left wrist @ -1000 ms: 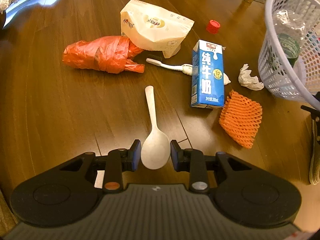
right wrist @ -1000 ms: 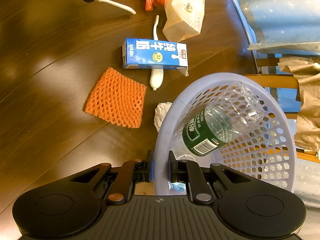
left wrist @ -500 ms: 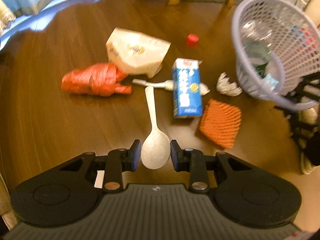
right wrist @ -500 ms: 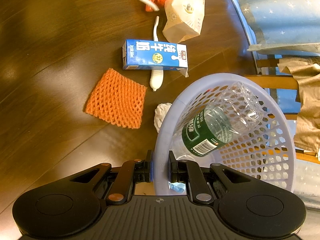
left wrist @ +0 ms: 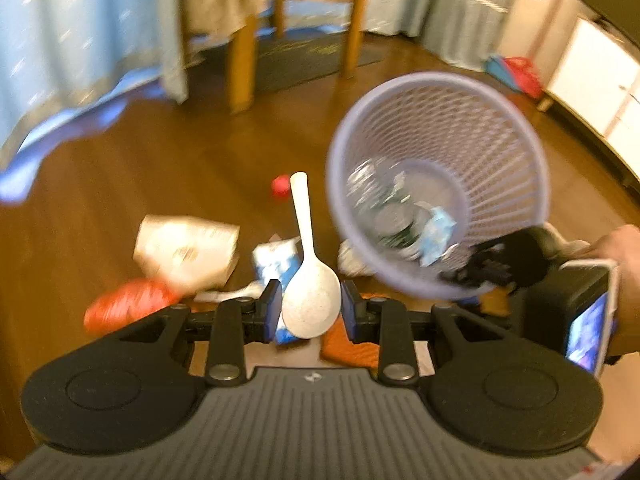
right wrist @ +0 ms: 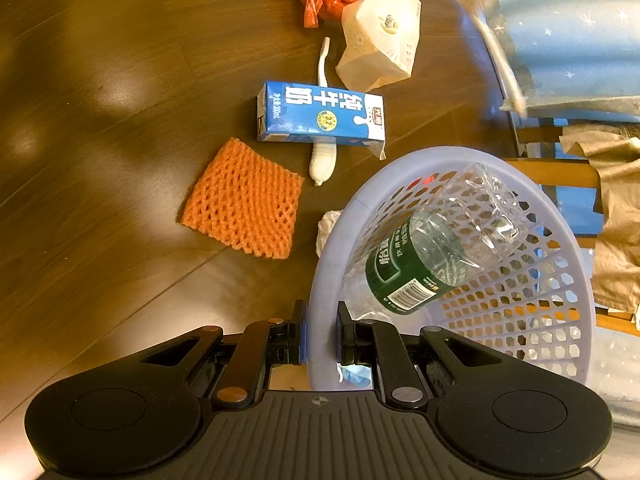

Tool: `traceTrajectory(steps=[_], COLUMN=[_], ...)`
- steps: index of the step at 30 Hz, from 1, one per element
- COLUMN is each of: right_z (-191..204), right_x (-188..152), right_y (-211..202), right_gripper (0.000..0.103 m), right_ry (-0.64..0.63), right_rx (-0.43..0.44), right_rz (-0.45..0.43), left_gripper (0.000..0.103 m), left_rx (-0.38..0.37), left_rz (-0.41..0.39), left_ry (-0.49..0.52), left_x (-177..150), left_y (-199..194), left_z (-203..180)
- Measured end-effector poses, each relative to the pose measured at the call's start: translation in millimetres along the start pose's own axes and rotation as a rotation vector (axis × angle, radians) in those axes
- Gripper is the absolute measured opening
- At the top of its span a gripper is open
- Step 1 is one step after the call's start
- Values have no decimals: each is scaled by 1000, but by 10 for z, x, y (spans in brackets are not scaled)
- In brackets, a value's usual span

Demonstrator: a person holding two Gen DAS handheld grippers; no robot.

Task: Collect trash
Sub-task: 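Carry the spoon into the wastebasket and release it from the left gripper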

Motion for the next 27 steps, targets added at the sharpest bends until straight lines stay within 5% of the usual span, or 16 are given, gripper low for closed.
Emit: traceTrajectory(steps=[11,13,19,27], right_z=[9,4,-8,-25], right_x=[-2,-3,-6,-32], right_y=[-8,-7,0,20], right_gripper=[9,9,9,9], right_ry=[5,7,15,29], right_rx=[3,2,9,13], right_rz=[-1,-1,-1,-2], left_gripper=[26,11,12,14], left_rx=[-160,-181,-240,-198], left_rz=[-16,-17,-2,-26], left_ry=[224,251,250,220], left_x=[592,681,878,846], left_y=[54,100,360,270], left_z=[-522,-624,-852,-606])
Point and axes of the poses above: each gripper's, at about its wrist camera, not at the fingertips, and y roughly the way its jaws point, z to its left, x to its top, the point moved 10 cm from there along y, roughly the way its jaws point, and after that the axes turned 9 degrees about z, right-handed, at the moved point
